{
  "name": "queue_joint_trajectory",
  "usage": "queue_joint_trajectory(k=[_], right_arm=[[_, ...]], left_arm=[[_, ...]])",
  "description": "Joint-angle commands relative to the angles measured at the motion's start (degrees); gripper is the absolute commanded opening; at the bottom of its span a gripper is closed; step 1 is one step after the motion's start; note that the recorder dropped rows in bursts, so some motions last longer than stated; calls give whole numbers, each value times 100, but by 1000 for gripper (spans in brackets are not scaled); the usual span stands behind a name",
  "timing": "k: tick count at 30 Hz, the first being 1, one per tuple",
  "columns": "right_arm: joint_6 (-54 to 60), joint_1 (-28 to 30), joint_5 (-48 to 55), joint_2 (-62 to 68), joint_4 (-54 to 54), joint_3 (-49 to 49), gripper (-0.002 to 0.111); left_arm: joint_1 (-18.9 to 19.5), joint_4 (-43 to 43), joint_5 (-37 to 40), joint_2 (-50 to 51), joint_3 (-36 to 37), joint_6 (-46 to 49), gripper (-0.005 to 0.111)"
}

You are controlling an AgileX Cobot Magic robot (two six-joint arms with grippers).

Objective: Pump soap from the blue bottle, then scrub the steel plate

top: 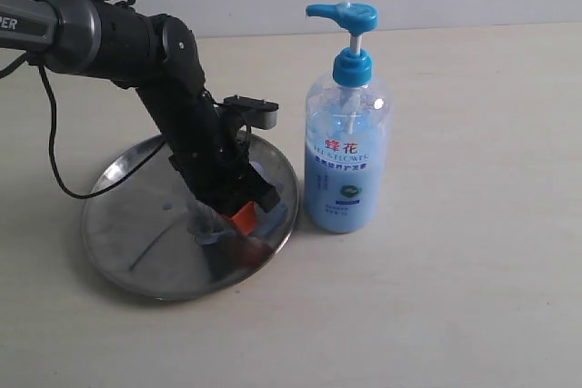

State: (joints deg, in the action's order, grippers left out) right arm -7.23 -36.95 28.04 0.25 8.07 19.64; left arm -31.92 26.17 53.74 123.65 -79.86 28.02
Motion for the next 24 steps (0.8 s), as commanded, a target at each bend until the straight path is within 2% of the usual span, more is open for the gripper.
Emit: queue_joint_trajectory(k=[1,4,15,19,24], right_arm=[[7,-9,-48,-25,-19,-56,0],[7,-9,-48,-25,-19,-56,0],[7,-9,-48,-25,-19,-56,0],[7,-9,-60,-25,-19,-56,0],[7,-9,-60,-25,-19,-56,0]], left_arm=[[-216,104,-209,2,-10,76,0],[-316,104,-412,2,-10,76,0],[-293,90,-1515,2,-10,17,0],[-281,-201,-1594,2,-10,-52,0],[-224,-863,-1366,2,-10,-602,0]])
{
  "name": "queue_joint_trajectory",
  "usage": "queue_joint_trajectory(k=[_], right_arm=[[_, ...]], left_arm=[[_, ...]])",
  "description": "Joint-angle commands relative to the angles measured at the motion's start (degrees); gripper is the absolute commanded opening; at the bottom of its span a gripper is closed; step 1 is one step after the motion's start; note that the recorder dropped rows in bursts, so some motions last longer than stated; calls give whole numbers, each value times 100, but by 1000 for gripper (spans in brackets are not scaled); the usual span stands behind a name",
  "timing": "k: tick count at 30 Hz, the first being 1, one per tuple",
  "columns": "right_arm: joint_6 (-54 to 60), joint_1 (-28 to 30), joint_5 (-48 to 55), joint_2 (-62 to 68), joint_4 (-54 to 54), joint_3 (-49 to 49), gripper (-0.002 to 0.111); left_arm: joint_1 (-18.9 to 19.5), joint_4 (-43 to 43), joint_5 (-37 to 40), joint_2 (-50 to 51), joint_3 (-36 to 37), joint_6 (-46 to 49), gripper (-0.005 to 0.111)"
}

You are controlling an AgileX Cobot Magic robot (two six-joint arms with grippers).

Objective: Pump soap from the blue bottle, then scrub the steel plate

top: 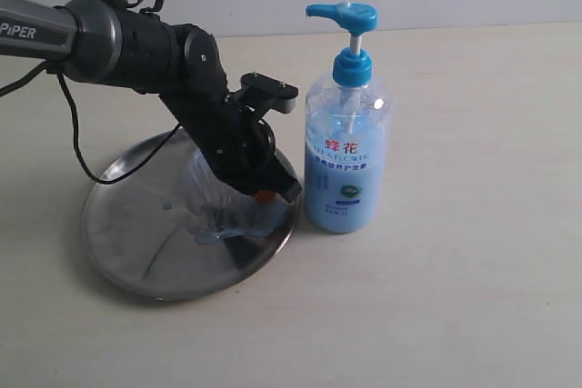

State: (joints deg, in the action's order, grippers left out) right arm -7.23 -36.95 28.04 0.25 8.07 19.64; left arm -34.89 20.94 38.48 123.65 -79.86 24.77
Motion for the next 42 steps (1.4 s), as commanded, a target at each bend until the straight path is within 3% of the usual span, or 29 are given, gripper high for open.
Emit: queue_joint_trajectory(k=[1,7,10,15,21,29,36,42], right_arm=[[7,-9,-60,-25,-19,-56,0],[7,-9,-50,-25,-19,-56,0],[7,-9,-50,-25,-19,-56,0],[7,-9,-50,-25,-19,-56,0],[7,-9,-50,-25,-19,-56,0],[7,-9,-50,-25,-19,-56,0],[7,-9,-50,-25,-19,-56,0],[7,-9,-50,-25,-19,-56,0]], left_arm=[[74,-340,249,2,-10,-277,0],[74,-328,995,2,-10,-277,0],[74,156,1391,2,-10,-226,0],[74,683,1138,2,-10,39,0],[97,-283,505,2,-10,-394,0],[97,-399,278,2,-10,-639,0],[63,584,865,2,-10,-137,0],[63,473,1426,2,-10,-97,0]])
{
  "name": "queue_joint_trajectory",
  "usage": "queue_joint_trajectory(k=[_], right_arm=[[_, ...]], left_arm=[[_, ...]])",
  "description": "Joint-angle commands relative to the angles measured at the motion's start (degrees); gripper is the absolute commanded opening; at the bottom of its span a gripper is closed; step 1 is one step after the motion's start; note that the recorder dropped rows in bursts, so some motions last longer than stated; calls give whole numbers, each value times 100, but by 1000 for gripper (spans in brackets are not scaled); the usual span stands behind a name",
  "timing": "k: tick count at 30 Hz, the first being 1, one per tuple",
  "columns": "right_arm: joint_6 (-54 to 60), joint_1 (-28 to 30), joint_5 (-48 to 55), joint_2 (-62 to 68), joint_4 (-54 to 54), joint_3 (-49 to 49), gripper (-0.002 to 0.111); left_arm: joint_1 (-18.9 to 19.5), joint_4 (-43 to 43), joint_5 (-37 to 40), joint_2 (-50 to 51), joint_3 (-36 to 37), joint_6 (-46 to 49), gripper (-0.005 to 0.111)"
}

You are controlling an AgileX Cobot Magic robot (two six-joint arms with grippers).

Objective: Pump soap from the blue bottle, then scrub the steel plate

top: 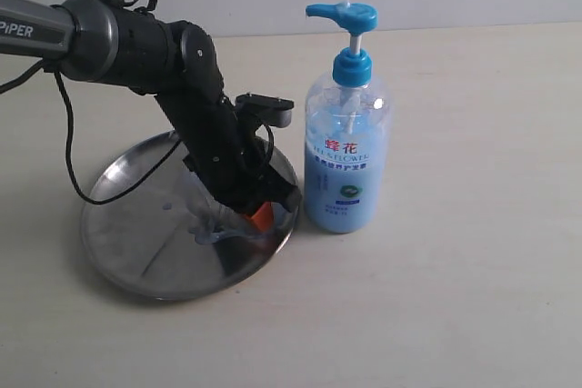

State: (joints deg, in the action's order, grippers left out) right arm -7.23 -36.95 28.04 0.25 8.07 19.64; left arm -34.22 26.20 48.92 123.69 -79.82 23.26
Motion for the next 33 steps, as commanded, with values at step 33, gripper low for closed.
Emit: queue_joint_trajectory(k=[33], right_arm=[[7,-9,-50,-25,-19,-56,0]], left_arm=[[-4,-278,-44,-2,-15,-209,0]])
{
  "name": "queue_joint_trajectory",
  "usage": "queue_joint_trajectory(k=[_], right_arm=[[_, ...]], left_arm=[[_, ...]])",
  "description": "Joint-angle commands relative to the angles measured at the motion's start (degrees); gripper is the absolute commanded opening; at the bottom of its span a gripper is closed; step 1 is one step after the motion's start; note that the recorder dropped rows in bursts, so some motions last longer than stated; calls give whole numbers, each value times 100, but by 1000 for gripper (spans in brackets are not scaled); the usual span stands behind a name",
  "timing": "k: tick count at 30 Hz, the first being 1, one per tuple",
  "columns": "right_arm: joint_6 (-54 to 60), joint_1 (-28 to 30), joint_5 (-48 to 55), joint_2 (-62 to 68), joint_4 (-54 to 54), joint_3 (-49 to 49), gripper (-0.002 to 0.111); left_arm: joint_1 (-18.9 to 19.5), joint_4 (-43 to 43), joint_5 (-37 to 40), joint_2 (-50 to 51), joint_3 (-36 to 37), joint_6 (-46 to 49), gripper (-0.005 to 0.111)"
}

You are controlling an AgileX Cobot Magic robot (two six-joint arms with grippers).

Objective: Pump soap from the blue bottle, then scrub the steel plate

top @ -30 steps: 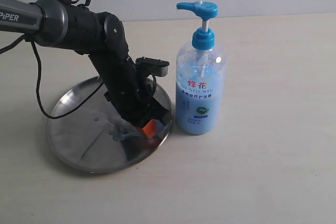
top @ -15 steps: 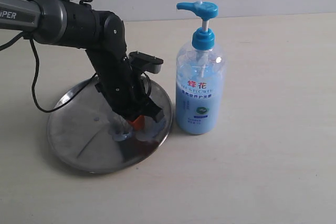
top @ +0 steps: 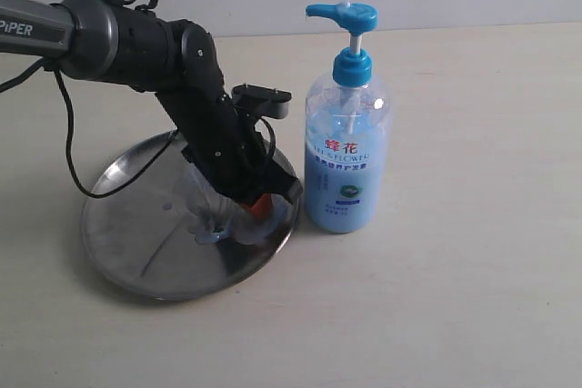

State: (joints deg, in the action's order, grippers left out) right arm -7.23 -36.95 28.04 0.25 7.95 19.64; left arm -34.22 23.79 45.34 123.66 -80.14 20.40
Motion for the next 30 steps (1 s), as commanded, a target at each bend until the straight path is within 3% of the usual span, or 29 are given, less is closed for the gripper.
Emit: queue_joint_trajectory(k=[1,10,20,25,30], right_arm=[[7,-9,-50,-25,-7,-56,0],[7,-9,-50,-25,-7,-56,0],[7,-9,-50,-25,-7,-56,0],[7,-9,-50,-25,-7,-56,0],[7,-9,-50,-25,-7,-56,0]], left_arm=[[-4,-144,397,0,17,51,0],[-4,-1006,362,0,17,-471,0],[8,-448,-480,0,17,-505,0],[8,354,-114,0,17,161,0],[8,-110,345,0,17,164,0]])
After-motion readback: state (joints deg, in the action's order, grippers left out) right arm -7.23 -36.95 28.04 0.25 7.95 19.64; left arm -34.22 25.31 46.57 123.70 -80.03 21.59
